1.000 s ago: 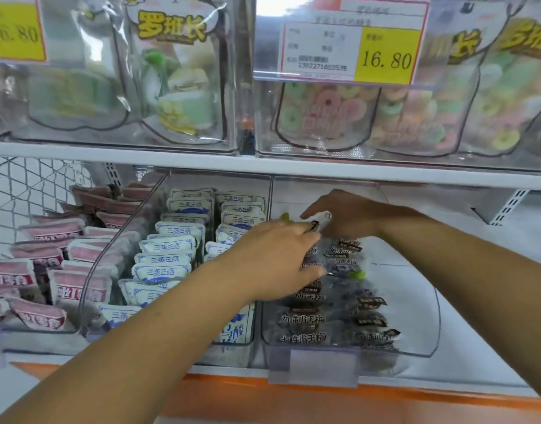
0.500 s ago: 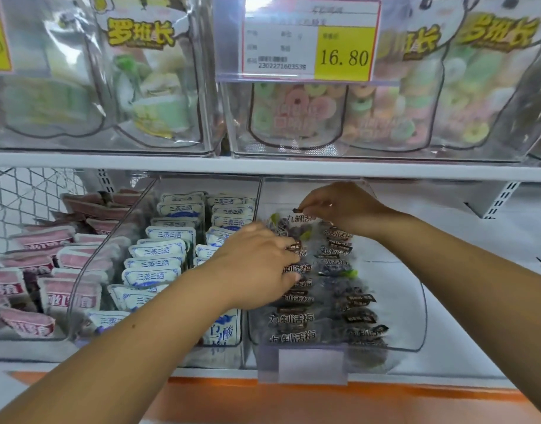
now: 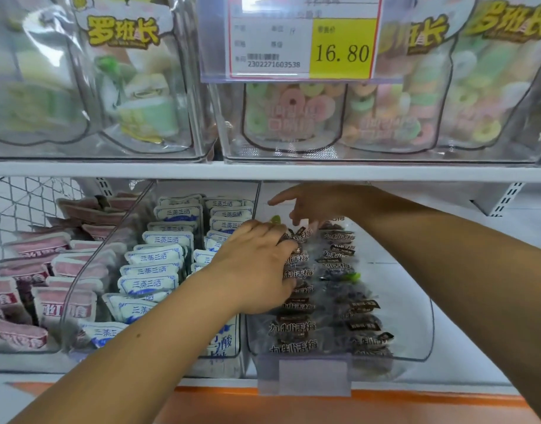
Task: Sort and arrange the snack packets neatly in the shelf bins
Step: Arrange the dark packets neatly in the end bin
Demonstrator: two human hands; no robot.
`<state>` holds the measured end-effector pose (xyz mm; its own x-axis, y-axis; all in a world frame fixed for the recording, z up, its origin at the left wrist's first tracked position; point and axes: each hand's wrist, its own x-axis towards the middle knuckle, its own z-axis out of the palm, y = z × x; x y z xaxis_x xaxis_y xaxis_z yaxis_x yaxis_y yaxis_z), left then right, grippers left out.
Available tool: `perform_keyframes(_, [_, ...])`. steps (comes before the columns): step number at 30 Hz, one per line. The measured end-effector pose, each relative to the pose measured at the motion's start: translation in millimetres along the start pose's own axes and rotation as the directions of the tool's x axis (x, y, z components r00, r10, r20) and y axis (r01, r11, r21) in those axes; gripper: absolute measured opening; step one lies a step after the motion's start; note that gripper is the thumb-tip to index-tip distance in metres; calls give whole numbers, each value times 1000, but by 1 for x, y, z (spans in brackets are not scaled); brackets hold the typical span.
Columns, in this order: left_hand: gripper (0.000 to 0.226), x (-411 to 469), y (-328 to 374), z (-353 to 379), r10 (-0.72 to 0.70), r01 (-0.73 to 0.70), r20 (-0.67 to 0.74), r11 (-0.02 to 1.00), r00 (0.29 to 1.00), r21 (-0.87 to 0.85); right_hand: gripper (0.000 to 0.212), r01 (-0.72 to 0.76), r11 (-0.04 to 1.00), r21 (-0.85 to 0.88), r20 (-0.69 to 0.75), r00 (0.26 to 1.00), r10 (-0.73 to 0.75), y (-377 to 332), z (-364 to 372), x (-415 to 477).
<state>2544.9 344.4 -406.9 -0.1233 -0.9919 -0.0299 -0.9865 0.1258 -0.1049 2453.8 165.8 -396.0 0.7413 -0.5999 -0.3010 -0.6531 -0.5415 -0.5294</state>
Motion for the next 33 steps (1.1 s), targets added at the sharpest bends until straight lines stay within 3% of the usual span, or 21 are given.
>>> perform_keyframes(2, [64, -1, -1, 0, 2, -2, -11, 1000, 1000, -11, 52, 14, 975, -220, -18, 1000, -19, -7, 5, 7])
perform_keyframes(4, [65, -2, -1, 0, 1, -2, -15, 1000, 1000, -13, 39, 38, 919, -393, -81, 994, -76, -9, 12, 14])
perform_keyframes(6, [66, -3, -1, 0, 4, -4, -14, 1000, 1000, 5, 22, 21, 910, -413, -160, 983, -96, -4, 15, 16])
perform_keyframes(8, [67, -3, -1, 1, 7, -7, -4, 1000, 1000, 27, 18, 0, 930, -367, -197, 977, -78, 4, 12, 14])
perform_keyframes(11, [69, 0, 0, 1, 16, -15, -7, 998, 1000, 54, 17, 14, 993, -121, -220, 975, -41, 13, 1, 0])
perform_keyframes(15, [69, 0, 0, 1, 18, -17, -20, 998, 1000, 57, 18, 32, 999, -11, -250, 968, -33, 21, -3, -13])
perform_keyframes(18, [68, -2, 0, 1, 14, -13, -40, 1000, 999, 18, 17, 78, 970, 228, -274, 962, -13, 27, -4, -18])
perform_keyframes(24, [67, -4, 1, 3, -1, 0, -51, 1000, 999, -20, 17, 86, 948, 306, -379, 924, 39, 33, 2, -28])
perform_keyframes(27, [66, -4, 0, 3, 6, -6, -51, 1000, 999, -6, 32, 48, 990, 131, -333, 943, -1, 35, 2, -23])
perform_keyframes(30, [64, -3, 0, 3, 7, -7, -63, 1000, 998, -11, 35, 9, 999, -50, -192, 981, -19, 30, 9, -23])
perform_keyframes(33, [57, -6, -2, 4, -6, -9, -109, 990, 994, -137, 40, 19, 979, -204, -137, 989, -48, 26, 18, -17])
